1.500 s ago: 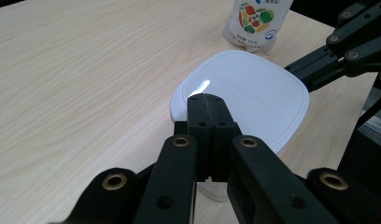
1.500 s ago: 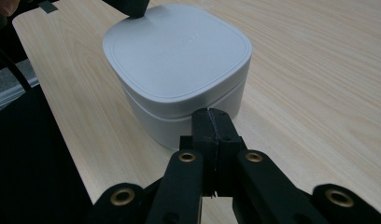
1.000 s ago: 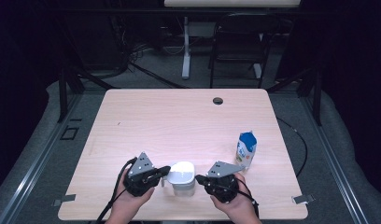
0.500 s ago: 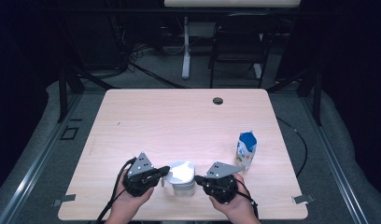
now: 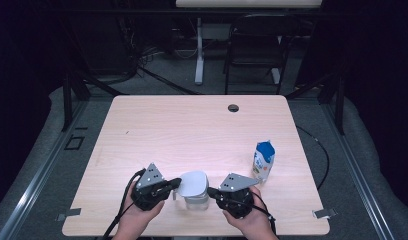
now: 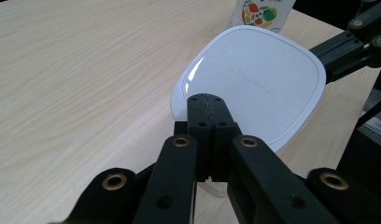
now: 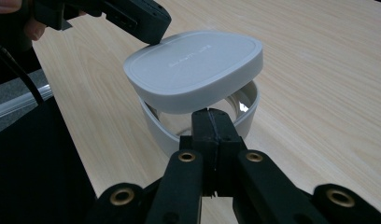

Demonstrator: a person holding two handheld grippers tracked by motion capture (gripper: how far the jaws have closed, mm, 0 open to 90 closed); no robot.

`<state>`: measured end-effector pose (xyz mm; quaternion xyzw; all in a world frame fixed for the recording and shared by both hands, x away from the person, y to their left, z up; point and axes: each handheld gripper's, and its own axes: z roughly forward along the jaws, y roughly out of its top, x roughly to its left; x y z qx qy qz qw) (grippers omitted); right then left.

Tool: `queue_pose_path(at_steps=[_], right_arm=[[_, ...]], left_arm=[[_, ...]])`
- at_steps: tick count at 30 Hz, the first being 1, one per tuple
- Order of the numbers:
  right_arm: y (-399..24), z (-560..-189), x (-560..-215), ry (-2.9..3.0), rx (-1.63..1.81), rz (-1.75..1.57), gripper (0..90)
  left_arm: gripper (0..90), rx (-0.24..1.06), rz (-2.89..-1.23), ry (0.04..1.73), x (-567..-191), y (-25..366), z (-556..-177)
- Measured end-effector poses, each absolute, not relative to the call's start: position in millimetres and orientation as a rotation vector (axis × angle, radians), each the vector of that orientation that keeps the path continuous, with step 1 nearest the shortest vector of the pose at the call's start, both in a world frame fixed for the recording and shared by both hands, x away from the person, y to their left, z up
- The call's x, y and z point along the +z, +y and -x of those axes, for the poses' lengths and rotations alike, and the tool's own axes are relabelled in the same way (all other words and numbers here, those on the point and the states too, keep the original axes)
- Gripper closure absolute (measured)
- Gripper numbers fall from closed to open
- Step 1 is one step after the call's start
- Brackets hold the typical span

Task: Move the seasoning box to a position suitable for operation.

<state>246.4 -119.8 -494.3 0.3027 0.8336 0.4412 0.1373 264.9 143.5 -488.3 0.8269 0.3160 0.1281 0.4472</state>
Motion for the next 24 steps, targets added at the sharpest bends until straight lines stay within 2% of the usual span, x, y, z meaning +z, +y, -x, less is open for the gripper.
queue_pose_path(at_steps=[24], right_arm=[[-117.0, -246.1, -487.3, 2.392, 1.319, -0.866, 90.0]], left_arm=[[90.0, 0.336, -2.051, 0.797, -488.1, 149.1, -261.8]])
